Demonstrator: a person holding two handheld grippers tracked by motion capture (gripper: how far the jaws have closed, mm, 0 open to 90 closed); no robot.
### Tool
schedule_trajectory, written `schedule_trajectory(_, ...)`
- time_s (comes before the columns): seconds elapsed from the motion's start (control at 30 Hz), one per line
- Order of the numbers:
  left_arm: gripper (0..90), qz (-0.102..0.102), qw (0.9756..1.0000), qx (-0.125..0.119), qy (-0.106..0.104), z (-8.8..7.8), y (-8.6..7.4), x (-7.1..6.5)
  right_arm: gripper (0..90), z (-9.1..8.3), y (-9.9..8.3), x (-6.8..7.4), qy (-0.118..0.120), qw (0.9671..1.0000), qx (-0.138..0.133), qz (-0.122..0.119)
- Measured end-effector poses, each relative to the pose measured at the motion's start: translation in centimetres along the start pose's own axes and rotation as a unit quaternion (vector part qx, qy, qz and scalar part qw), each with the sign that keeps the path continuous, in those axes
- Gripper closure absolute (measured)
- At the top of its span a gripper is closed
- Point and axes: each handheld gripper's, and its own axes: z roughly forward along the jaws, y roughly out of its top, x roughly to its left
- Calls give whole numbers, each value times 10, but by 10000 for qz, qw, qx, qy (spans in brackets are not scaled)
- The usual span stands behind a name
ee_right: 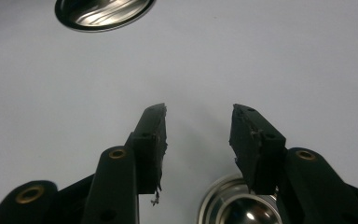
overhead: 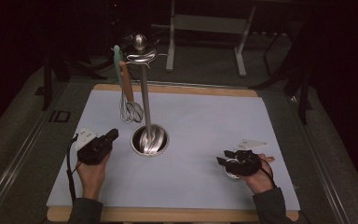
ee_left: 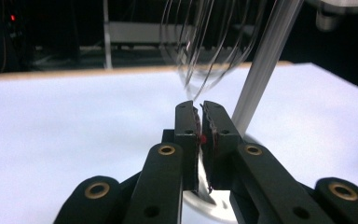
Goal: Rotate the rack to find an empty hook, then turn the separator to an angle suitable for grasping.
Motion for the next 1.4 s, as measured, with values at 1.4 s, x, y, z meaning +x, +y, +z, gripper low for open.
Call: schedule_trajectory(1.4, 743, -167, 9982, 572, 47, 5, -60, 4, 899, -42, -85, -75, -1544, 9785, 912, 1020)
